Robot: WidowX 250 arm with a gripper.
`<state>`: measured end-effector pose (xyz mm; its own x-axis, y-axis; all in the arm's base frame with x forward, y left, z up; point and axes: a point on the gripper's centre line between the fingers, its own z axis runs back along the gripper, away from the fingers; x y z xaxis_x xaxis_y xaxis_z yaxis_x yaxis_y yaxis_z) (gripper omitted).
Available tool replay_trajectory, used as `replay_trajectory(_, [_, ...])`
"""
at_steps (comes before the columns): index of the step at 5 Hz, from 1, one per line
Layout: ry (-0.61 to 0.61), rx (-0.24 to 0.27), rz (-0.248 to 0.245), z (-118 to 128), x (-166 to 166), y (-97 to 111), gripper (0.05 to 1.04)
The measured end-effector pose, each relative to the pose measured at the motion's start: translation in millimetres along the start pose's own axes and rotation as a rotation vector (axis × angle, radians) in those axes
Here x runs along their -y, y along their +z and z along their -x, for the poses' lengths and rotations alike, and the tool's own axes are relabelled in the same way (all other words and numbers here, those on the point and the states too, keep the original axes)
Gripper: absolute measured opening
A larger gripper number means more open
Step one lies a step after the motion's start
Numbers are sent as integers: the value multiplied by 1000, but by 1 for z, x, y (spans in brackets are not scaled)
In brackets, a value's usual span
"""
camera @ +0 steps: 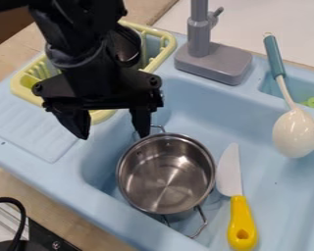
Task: Moved the blue cooking spoon into the cooking pot
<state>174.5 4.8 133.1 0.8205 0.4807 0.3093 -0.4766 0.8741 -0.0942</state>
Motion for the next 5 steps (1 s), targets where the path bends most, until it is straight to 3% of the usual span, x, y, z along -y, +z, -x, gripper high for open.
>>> replay_trajectory(2, [-32, -16, 15, 1, 14, -5, 996])
replay_trajectory(3, [-22, 12, 39, -7, 32, -1, 996])
replay_trajectory(4, [-22, 20, 95, -19, 58, 1, 996])
replay_trajectory(5, [-32, 62, 145, -33, 81, -1, 996])
